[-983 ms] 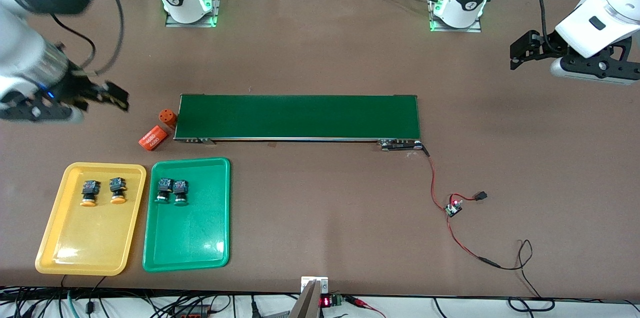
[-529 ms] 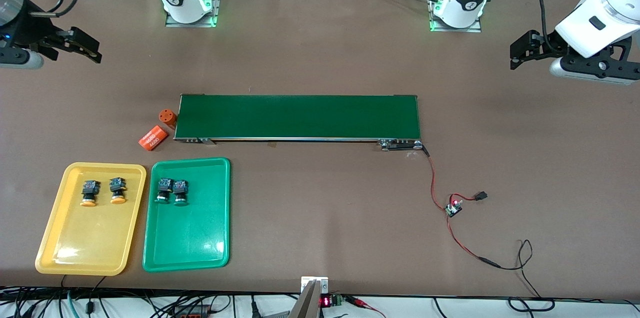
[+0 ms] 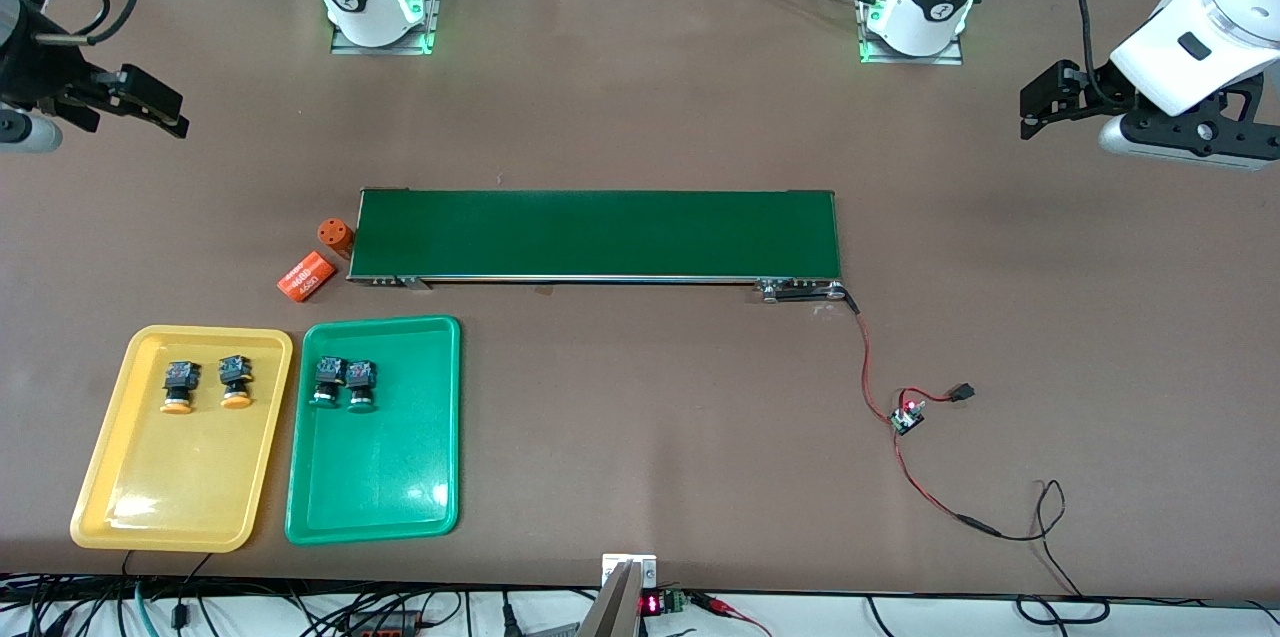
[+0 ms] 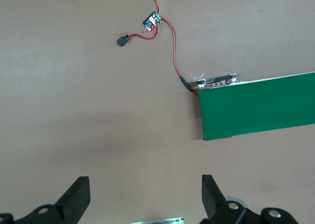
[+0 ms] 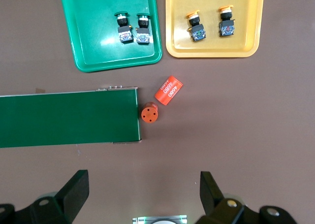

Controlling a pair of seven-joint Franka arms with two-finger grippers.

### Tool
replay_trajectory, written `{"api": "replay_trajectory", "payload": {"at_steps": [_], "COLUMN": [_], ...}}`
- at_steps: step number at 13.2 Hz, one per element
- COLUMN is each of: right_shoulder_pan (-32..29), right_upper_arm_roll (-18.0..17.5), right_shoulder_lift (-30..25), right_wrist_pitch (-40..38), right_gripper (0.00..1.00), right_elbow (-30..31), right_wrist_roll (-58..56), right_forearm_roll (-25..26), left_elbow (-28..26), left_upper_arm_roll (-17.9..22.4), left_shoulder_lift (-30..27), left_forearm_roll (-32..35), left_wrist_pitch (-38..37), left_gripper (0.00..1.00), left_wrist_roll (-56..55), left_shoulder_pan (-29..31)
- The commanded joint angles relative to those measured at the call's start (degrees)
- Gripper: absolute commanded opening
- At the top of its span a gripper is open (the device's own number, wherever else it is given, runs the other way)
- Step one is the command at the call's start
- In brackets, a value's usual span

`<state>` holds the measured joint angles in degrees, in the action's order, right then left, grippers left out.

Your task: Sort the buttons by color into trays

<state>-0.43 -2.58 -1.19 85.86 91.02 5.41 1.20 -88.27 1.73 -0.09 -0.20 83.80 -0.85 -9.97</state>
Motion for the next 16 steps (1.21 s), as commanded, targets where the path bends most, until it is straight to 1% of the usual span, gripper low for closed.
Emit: {"api": "replay_trajectory", "payload": {"at_steps": [1, 4, 5, 6, 7, 13, 15, 16], "right_shoulder_pan": [-0.5, 0.0, 1.2, 5.0, 7.3, 5.4, 6.0, 6.4], "right_upper_arm_roll": [-0.3, 0.0, 1.4, 5.0, 8.3, 8.0, 7.7, 7.7], "right_shoulder_lift": [1.7, 1.8, 1.8, 1.8, 1.8, 2.2, 2.2, 2.2], "right_wrist_pitch": [-1.9, -1.8, -1.7, -1.7, -1.5, -1.7, -1.9, -1.9], "right_gripper": [1.0, 1.0, 1.0, 1.0, 1.0, 1.0, 1.0, 1.0], "right_elbow": [-3.0, -2.8, -2.8, -2.8, -2.7, -2.6, -2.7, -2.7], "right_wrist_roll": [0.8, 0.9, 1.0, 1.0, 0.6, 0.0, 0.9, 0.8], "right_forearm_roll": [0.0, -0.2, -0.2, -0.2, -0.3, -0.8, -0.7, -0.8], "left_elbow": [2.2, 2.1, 2.1, 2.1, 2.1, 2.4, 4.5, 4.7], "left_upper_arm_roll": [0.0, 0.0, 0.1, 0.1, 0.1, 0.0, 0.0, 0.0], "left_shoulder_lift": [1.1, 1.1, 1.1, 1.1, 1.5, 2.5, 2.7, 2.9], "left_forearm_roll": [1.2, 1.0, 0.8, 0.7, 1.0, 1.0, 1.2, 1.2], "left_wrist_pitch": [-1.5, -1.5, -1.5, -1.5, -1.5, -1.4, -1.6, -1.6], "left_gripper": [1.0, 1.0, 1.0, 1.0, 1.0, 1.0, 1.0, 1.0], "left_wrist_roll": [0.6, 0.6, 0.4, 0.2, 1.0, 0.7, 0.5, 0.2], "left_shoulder_pan": [-0.4, -0.3, -0.1, -0.1, 0.1, -0.2, -0.4, -0.4]}}
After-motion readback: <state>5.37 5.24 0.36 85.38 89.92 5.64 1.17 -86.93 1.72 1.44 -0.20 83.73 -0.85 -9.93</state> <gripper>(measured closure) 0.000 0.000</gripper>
